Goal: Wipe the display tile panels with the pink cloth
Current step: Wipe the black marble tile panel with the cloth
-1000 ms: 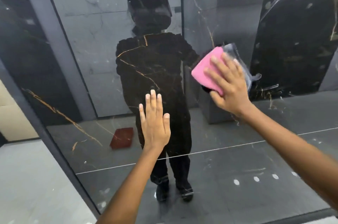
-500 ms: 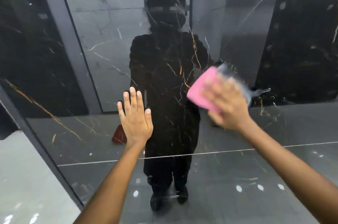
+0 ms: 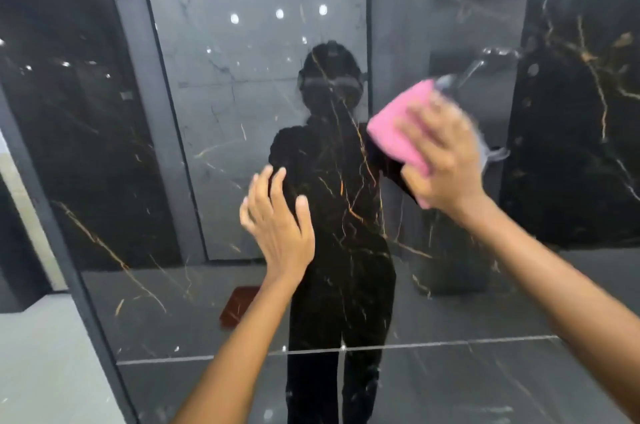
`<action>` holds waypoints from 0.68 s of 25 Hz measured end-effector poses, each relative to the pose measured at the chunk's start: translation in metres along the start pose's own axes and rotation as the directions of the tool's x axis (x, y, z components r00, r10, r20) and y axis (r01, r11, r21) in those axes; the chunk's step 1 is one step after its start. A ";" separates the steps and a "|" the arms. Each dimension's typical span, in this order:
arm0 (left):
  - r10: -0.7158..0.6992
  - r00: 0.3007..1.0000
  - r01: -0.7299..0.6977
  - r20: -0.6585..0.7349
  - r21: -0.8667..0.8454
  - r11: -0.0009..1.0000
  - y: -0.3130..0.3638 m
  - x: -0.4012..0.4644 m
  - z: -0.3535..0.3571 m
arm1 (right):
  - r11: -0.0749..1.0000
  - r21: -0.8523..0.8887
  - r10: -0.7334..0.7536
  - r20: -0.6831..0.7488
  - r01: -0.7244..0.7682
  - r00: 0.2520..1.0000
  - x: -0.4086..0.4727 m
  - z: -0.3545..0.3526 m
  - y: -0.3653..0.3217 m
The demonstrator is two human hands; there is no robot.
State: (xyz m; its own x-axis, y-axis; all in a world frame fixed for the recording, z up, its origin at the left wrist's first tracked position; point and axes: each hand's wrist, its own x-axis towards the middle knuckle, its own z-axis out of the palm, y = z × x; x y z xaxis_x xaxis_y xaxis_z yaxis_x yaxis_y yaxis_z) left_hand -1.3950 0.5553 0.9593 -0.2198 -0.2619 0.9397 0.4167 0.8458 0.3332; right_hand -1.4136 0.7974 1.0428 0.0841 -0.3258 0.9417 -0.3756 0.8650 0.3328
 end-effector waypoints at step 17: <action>0.137 0.990 -0.138 0.022 0.257 0.957 0.011 0.133 0.016 | 0.995 -0.001 -0.104 0.093 0.104 0.990 0.084 0.009 0.000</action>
State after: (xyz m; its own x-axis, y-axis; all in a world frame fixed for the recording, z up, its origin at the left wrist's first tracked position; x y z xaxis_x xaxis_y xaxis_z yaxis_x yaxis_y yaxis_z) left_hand -1.4337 0.5369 1.0865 -0.1801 -0.1337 0.9745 0.2023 0.9645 0.1697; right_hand -1.4147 0.7665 1.1212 0.0364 -0.4478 0.8934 -0.3639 0.8267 0.4292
